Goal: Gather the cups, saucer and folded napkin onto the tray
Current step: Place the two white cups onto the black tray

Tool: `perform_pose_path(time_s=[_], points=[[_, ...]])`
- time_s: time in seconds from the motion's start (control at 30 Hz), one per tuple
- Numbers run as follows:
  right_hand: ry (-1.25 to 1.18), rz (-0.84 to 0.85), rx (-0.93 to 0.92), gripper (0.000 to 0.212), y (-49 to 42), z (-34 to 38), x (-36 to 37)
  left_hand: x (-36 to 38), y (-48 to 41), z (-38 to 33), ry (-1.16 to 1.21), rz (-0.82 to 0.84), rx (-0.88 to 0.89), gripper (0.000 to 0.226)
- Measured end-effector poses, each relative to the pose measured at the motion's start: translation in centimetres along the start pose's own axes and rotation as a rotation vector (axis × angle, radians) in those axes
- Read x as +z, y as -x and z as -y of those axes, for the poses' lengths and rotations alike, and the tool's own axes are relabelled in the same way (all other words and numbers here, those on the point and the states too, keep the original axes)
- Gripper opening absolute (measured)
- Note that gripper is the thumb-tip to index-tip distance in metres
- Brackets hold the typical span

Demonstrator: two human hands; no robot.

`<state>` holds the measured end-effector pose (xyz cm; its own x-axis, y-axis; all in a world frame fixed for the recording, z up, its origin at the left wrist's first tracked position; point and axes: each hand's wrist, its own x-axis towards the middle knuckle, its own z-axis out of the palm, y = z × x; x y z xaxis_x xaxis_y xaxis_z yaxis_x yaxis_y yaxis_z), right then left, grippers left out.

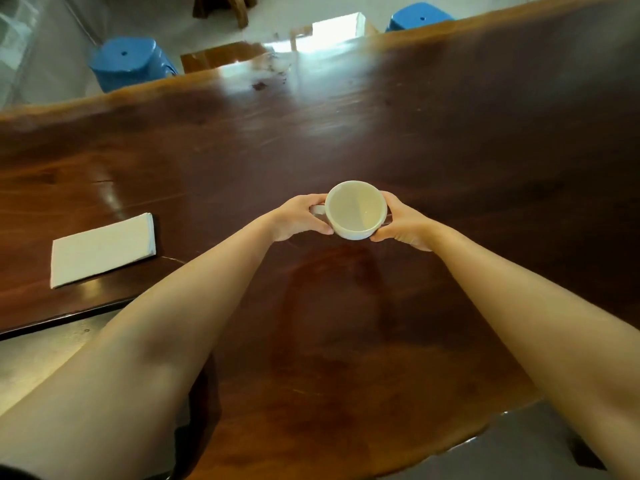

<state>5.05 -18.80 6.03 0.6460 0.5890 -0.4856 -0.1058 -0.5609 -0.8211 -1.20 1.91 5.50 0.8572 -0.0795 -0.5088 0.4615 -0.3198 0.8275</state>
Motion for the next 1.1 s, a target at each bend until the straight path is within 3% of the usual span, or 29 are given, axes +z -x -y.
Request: perform_pose_path(time_s=[0.47,0.8,1.1], points=[[0.14,0.067,-0.154,0.07,3.1,12.7,7.1,-8.5,11.5,-0.2,-0.029,-0.169,0.123,0.058],[0.224,0.123,-0.236,0.085,2.8,20.2,18.9,-15.7,24.4,5.1,0.02,-0.362,0.186,0.055],[0.232,0.32,-0.349,0.077,-0.3,25.0,30.8,-20.4,34.4,12.4,0.089,-0.639,0.07,0.055]])
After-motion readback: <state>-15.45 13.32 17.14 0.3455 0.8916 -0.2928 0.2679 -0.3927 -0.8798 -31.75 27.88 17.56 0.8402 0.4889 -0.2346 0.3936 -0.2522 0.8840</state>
